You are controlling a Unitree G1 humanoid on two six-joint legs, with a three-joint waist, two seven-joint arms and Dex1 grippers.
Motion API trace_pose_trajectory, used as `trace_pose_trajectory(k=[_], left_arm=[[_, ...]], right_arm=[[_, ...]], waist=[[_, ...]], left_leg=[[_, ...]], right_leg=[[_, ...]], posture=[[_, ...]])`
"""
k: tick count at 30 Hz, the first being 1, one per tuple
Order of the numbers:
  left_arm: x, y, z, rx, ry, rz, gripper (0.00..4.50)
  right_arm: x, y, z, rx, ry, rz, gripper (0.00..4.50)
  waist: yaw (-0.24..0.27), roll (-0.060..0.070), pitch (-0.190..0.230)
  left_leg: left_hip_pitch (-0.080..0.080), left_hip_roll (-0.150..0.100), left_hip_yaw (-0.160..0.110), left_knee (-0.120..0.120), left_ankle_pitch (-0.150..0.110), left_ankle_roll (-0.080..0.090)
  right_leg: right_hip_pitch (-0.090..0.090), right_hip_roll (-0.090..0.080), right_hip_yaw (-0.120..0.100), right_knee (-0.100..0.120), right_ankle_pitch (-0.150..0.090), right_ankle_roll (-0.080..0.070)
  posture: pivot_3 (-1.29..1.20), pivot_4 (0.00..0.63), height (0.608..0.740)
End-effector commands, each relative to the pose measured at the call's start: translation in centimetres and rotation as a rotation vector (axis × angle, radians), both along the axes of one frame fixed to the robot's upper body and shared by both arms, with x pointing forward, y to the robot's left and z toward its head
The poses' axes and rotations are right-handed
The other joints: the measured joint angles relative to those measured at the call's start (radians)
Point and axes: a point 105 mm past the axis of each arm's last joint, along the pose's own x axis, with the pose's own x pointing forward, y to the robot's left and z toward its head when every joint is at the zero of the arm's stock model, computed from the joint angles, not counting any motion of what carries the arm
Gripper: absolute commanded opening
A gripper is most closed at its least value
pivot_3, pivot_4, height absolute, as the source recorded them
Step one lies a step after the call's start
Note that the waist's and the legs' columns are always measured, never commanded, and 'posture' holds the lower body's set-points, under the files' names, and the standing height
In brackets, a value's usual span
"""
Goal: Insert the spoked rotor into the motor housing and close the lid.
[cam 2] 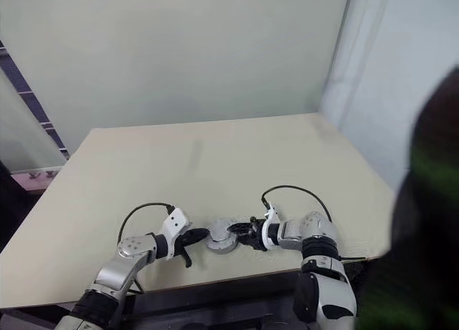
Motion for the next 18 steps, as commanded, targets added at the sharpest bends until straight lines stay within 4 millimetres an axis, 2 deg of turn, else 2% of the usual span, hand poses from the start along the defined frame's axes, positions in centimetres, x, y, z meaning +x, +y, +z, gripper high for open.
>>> trace_pose_trajectory(k=[1, 4, 13, 18], left_arm=[[-0.5, -1.5, -0.1, -0.015, 0.008, -0.049, 0.00], [-0.5, -1.5, -0.1, -0.018, 0.009, -0.044, 0.00], [0.2, -0.8, 0.3, -0.045, 0.036, 0.035, 0.00], [0.6, 0.1, 1.5, -0.098, 0.067, 0.079, 1.53]], right_arm=[[-0.2, 1.3, 0.7, 0.032, -0.007, 0.036, 1.43], [-0.2, 1.3, 0.6, 0.028, -0.006, 0.035, 1.25], [-0.2, 1.2, 0.4, 0.013, -0.010, 0.032, 1.25], [-0.2, 1.2, 0.3, 0.007, -0.015, 0.031, 1.25]], waist=[[-0.003, 0.000, 0.000], [-0.004, 0.002, -0.001], [-0.005, 0.002, -0.001], [-0.015, 0.002, -0.001]], left_leg=[[0.000, 0.000, 0.000, 0.000, 0.000, 0.000], [0.000, 0.000, 0.000, 0.000, 0.000, 0.000], [0.000, 0.000, 0.000, 0.000, 0.000, 0.000], [0.000, 0.000, 0.000, 0.000, 0.000, 0.000]], right_leg=[[0.000, 0.000, 0.000, 0.000, 0.000, 0.000], [0.000, 0.000, 0.000, 0.000, 0.000, 0.000], [0.000, 0.000, 0.000, 0.000, 0.000, 0.000], [0.000, 0.000, 0.000, 0.000, 0.000, 0.000]], posture=[[0.00, 0.000, 0.740], [0.00, 0.000, 0.740], [0.00, 0.000, 0.740], [0.00, 0.000, 0.740]])
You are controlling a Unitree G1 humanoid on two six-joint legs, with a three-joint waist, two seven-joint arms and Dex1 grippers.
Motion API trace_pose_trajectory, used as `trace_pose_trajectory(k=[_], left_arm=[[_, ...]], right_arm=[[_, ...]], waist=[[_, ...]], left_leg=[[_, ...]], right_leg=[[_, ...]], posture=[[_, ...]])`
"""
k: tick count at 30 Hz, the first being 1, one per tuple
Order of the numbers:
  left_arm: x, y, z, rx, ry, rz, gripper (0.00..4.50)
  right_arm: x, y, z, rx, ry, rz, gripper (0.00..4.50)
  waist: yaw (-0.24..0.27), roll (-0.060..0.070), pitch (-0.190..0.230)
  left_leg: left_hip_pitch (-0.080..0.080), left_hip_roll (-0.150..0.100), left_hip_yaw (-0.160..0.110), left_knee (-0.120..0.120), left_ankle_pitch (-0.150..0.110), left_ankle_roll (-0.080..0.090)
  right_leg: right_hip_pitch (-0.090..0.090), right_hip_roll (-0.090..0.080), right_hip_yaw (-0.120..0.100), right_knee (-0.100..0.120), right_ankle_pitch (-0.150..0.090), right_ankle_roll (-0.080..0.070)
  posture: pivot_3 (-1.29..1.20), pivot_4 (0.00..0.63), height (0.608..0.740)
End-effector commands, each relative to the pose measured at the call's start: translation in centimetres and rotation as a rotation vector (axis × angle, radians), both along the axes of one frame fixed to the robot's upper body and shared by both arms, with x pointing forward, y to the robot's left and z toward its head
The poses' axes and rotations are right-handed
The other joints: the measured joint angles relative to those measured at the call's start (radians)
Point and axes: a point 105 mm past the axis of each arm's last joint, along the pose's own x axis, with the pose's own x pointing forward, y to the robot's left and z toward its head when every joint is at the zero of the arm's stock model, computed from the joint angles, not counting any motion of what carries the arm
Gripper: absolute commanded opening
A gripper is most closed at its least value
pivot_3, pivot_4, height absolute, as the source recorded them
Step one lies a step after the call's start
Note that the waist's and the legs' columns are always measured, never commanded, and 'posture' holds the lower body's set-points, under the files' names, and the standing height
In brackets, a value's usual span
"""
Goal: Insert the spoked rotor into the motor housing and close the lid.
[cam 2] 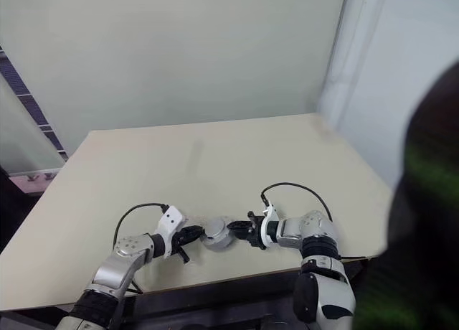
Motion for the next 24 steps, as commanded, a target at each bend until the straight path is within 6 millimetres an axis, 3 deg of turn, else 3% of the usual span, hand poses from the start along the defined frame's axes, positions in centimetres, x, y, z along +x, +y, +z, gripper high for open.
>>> trace_pose_trajectory(k=[1, 6, 8, 9, 13, 24], left_arm=[[0.3, -0.8, 1.8, -0.084, -0.015, -0.019, 1.90], [1.1, 1.7, 3.3, -0.171, -0.007, 0.092, 3.65], [1.5, 2.6, 4.8, -0.331, 0.026, 0.171, 4.37], [1.8, 3.3, 5.6, -0.430, 0.033, 0.229, 4.50], [1.5, 4.2, 6.6, -0.624, 0.113, 0.323, 4.50], [-0.3, 4.8, 4.7, -0.941, 0.333, 0.514, 4.50]], right_arm=[[-0.3, 0.8, -0.2, -0.023, -0.002, 0.030, 1.25], [-0.2, 0.7, -0.2, -0.025, -0.007, 0.026, 1.25], [0.0, 0.7, -0.1, -0.016, -0.023, 0.009, 1.24], [0.1, 0.8, 0.2, 0.015, -0.035, -0.003, 1.24], [0.3, 1.1, 1.0, 0.079, -0.077, -0.019, 1.24], [1.3, 1.5, 4.7, 0.294, -0.212, -0.088, 1.22]], waist=[[-0.005, 0.000, 0.000], [-0.007, 0.000, 0.000], [-0.010, -0.001, 0.000], [-0.012, -0.001, 0.000], [-0.020, -0.001, 0.001], [-0.023, -0.006, 0.005]], left_leg=[[0.000, 0.000, 0.000, 0.000, 0.000, 0.000], [-0.001, 0.000, 0.000, -0.003, 0.000, 0.000], [-0.001, 0.000, -0.001, -0.003, 0.000, 0.000], [-0.001, 0.001, -0.001, -0.003, 0.000, 0.000], [-0.001, 0.001, -0.001, -0.004, 0.000, 0.000], [-0.003, 0.001, -0.001, -0.004, 0.000, 0.000]], right_leg=[[0.000, 0.000, 0.000, 0.000, 0.000, 0.000], [-0.002, 0.000, 0.000, -0.001, 0.000, 0.000], [-0.002, 0.000, -0.001, -0.001, 0.000, 0.000], [-0.002, 0.000, -0.001, -0.001, 0.000, 0.000], [-0.002, 0.001, -0.002, -0.001, 0.000, 0.000], [-0.005, 0.001, -0.001, -0.001, 0.000, 0.000]], posture=[[0.00, 0.000, 0.740], [0.00, 0.000, 0.740], [0.00, 0.000, 0.740], [0.00, 0.000, 0.740], [0.00, 0.000, 0.740], [0.00, 0.000, 0.740]])
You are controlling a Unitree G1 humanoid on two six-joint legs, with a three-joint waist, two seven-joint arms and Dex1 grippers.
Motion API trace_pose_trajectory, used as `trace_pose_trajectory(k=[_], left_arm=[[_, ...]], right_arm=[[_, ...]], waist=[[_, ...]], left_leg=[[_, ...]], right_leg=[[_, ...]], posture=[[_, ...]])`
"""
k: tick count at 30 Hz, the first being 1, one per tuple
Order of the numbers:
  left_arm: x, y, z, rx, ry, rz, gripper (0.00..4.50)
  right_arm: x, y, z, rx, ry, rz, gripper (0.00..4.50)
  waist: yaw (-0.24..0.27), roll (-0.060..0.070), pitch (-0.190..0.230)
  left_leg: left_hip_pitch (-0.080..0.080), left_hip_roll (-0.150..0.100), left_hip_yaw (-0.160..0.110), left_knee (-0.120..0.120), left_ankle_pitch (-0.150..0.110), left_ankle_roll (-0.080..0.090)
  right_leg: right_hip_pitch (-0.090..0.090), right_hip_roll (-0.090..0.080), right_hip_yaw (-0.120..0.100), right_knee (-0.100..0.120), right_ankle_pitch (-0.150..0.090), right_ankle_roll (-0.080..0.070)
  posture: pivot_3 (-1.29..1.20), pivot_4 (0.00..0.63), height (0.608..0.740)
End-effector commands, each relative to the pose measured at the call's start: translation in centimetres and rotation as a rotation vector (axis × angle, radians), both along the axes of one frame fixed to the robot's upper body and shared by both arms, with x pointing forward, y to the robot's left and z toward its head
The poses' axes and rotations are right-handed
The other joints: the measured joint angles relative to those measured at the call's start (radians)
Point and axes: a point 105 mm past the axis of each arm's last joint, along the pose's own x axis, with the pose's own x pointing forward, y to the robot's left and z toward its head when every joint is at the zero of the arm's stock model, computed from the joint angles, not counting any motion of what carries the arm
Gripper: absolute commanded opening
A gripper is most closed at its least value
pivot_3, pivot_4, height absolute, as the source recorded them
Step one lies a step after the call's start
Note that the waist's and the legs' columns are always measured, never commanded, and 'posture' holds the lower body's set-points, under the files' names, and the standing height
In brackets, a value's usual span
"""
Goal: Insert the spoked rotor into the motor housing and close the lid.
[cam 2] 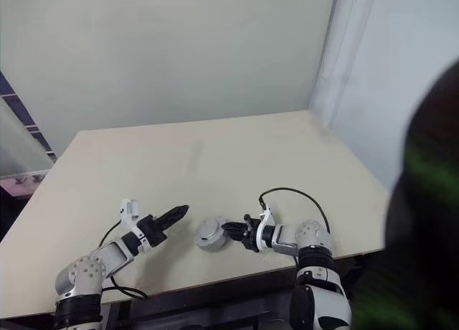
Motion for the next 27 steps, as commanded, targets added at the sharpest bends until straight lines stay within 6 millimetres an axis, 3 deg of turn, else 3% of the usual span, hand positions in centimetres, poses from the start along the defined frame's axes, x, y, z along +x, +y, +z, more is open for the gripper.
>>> trace_pose_trajectory(k=[1, 6, 14, 20, 27], left_arm=[[-0.2, 0.5, 0.6, -0.084, -0.003, 0.051, 4.50], [-0.7, 0.3, 0.0, -0.157, 0.033, 0.081, 4.50], [-0.4, -1.9, 1.8, -0.325, -0.007, 0.060, 4.50], [-0.5, -3.3, 0.9, -0.350, 0.046, 0.035, 4.50], [-0.1, -4.2, 1.5, -0.409, 0.018, 0.039, 4.50]], right_arm=[[1.7, 0.2, 4.3, 0.156, -0.146, -0.044, 1.22], [2.1, 0.1, 5.1, 0.179, -0.168, -0.065, 1.22], [2.5, 1.0, 6.7, 0.203, -0.218, -0.054, 1.22], [2.5, 1.6, 7.5, 0.221, -0.238, -0.039, 1.22], [2.0, 1.9, 7.7, 0.223, -0.243, -0.019, 1.22]], waist=[[0.001, -0.001, 0.000], [0.007, -0.001, 0.001], [0.007, -0.002, 0.001], [0.008, -0.002, 0.001], [0.008, -0.002, 0.001]], left_leg=[[0.000, 0.000, 0.000, 0.000, 0.000, 0.000], [-0.001, 0.000, 0.000, 0.000, 0.000, 0.000], [-0.006, -0.001, 0.000, 0.000, 0.000, 0.000], [-0.013, -0.001, -0.001, 0.001, 0.000, 0.000], [-0.014, -0.002, -0.001, 0.001, 0.000, 0.000]], right_leg=[[0.000, 0.000, 0.000, 0.000, 0.000, 0.000], [-0.001, 0.000, 0.000, -0.001, 0.000, 0.000], [-0.005, 0.000, 0.000, -0.001, 0.000, 0.000], [-0.011, 0.001, 0.000, 0.000, 0.000, 0.000], [-0.011, 0.001, 0.001, -0.001, 0.000, 0.000]], posture=[[0.00, 0.000, 0.740], [0.00, 0.000, 0.740], [0.00, 0.000, 0.740], [0.00, 0.000, 0.740], [0.00, 0.000, 0.740]])
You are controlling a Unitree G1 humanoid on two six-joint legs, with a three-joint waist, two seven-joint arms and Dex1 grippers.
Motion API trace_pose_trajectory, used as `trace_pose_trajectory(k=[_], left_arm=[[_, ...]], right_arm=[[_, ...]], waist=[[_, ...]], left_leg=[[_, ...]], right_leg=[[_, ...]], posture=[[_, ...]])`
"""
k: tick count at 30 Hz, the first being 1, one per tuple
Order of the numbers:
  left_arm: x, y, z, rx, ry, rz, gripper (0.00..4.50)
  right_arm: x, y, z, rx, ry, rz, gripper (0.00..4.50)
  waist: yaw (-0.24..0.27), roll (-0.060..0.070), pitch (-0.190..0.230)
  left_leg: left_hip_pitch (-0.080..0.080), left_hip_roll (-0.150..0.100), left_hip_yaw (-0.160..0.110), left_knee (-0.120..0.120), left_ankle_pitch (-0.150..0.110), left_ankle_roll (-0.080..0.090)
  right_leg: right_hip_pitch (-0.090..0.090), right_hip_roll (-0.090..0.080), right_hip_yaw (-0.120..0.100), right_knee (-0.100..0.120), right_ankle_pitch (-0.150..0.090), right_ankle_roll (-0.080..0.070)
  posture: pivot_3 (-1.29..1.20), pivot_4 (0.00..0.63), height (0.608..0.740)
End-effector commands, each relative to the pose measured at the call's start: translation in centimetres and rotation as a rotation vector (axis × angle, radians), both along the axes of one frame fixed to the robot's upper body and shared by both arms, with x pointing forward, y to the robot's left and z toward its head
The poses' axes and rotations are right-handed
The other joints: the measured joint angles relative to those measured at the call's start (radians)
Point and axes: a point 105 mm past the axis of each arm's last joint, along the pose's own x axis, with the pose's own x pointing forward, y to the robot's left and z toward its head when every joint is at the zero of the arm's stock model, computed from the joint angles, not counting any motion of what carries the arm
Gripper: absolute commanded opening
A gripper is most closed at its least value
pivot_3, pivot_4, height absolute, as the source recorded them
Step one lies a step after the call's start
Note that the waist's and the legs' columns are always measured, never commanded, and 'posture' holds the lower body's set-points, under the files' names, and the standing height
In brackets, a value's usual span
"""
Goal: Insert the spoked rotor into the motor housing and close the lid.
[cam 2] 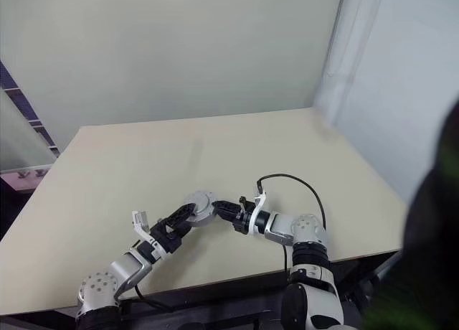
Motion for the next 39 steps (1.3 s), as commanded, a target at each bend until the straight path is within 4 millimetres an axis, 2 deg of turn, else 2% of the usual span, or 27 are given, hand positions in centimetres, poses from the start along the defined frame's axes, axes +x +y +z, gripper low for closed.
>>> trace_pose_trajectory(k=[1, 2, 5, 10, 15, 24, 33, 34, 36, 39], left_arm=[[0.7, -0.5, 1.7, -0.049, -0.063, 0.001, 4.50], [0.7, -0.6, 1.8, -0.053, -0.066, 0.003, 4.50], [0.7, -0.6, 2.0, -0.063, -0.070, 0.010, 3.95], [0.8, -0.8, 2.4, -0.085, -0.076, 0.004, 2.21], [0.8, -1.2, 2.7, -0.096, -0.084, -0.007, 2.18], [1.2, -1.0, 2.8, -0.105, -0.097, 0.038, 2.14], [1.7, -0.2, 2.7, -0.130, -0.114, 0.100, 1.97], [1.7, -0.2, 2.7, -0.131, -0.115, 0.103, 1.97], [1.8, 0.0, 2.7, -0.127, -0.120, 0.120, 1.97], [2.6, 1.7, 2.8, -0.052, -0.138, 0.231, 1.96]], right_arm=[[0.5, 0.3, 3.0, 0.068, -0.097, 0.006, 1.22], [0.5, 0.3, 2.9, 0.065, -0.096, 0.007, 1.22], [0.5, 0.3, 2.8, 0.059, -0.092, 0.010, 1.22], [0.3, 0.5, 2.7, 0.051, -0.084, 0.024, 1.22], [0.1, 0.6, 2.7, 0.049, -0.090, 0.033, 1.22], [0.7, 0.4, 3.0, 0.012, -0.238, -0.029, 1.22], [0.8, 0.3, 3.1, 0.001, -0.288, -0.032, 4.34], [0.9, 0.2, 3.0, -0.007, -0.288, -0.040, 4.50], [1.5, -0.1, 2.4, -0.055, -0.287, -0.080, 4.50], [2.0, -0.5, 1.8, -0.151, -0.372, -0.120, 4.50]], waist=[[0.000, 0.000, 0.000], [0.000, 0.000, 0.000], [0.000, 0.000, 0.000], [0.000, 0.000, 0.000], [0.000, 0.000, 0.000], [0.000, 0.000, 0.000], [0.000, 0.000, 0.000], [0.000, 0.000, 0.000], [0.000, 0.000, 0.000], [0.000, 0.000, 0.000]], left_leg=[[0.000, 0.000, 0.000, 0.000, 0.000, 0.000], [0.000, 0.000, 0.000, 0.000, 0.000, 0.000], [0.000, 0.000, 0.000, 0.001, 0.000, 0.000], [0.000, 0.000, 0.000, 0.001, 0.000, 0.000], [0.000, 0.000, 0.000, 0.001, 0.000, 0.000], [0.000, 0.000, 0.000, 0.002, 0.000, 0.000], [0.000, 0.000, 0.000, 0.003, 0.000, 0.000], [0.000, 0.000, 0.000, 0.003, 0.000, 0.000], [0.000, 0.000, 0.000, 0.003, 0.000, 0.000], [0.000, 0.000, 0.001, 0.003, 0.000, 0.000]], right_leg=[[0.000, 0.000, 0.000, 0.000, 0.000, 0.000], [0.000, 0.000, 0.000, 0.000, 0.000, 0.000], [0.000, 0.000, 0.000, 0.000, 0.000, 0.000], [0.000, 0.000, 0.000, 0.000, 0.000, 0.000], [0.000, 0.000, 0.000, 0.000, 0.000, 0.000], [0.000, 0.000, 0.000, 0.000, 0.000, 0.000], [0.001, 0.000, 0.001, 0.000, 0.000, 0.000], [0.001, 0.000, 0.001, 0.000, 0.000, 0.000], [0.001, 0.000, 0.001, 0.000, 0.000, 0.000], [0.001, 0.000, 0.001, 0.000, 0.000, 0.000]], posture=[[0.00, 0.000, 0.740], [0.00, 0.000, 0.740], [0.00, 0.000, 0.740], [0.00, 0.000, 0.740], [0.00, 0.000, 0.740], [0.00, 0.000, 0.740], [0.00, 0.000, 0.740], [0.00, 0.000, 0.740], [0.00, 0.000, 0.740], [0.00, 0.000, 0.740]])
